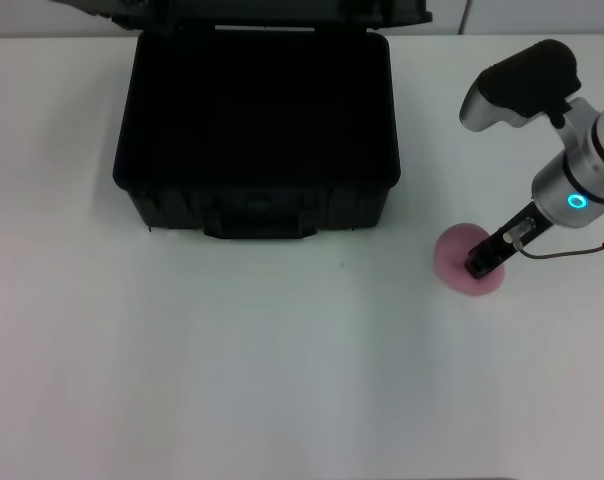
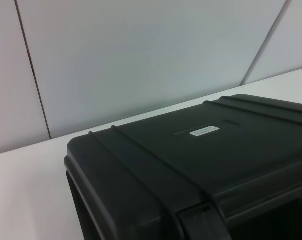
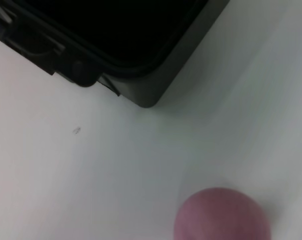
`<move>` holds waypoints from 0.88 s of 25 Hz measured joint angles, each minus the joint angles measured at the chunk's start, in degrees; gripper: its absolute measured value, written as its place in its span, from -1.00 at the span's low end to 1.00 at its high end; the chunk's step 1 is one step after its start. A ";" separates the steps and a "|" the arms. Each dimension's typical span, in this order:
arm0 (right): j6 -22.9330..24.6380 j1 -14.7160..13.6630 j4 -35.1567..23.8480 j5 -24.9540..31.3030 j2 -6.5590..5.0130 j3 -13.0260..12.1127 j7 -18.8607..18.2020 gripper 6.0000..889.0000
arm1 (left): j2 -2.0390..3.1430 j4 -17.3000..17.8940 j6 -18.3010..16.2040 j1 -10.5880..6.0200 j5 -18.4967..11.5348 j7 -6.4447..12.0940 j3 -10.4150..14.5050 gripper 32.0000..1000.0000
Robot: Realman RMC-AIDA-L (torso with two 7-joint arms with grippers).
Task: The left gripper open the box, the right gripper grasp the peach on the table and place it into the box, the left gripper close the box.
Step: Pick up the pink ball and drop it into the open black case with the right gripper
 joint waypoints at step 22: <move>0.54 0.33 -0.29 0.00 -0.32 0.62 -0.02 -0.91 | 0.00 0.00 0.02 0.38 0.01 0.18 0.00 -0.32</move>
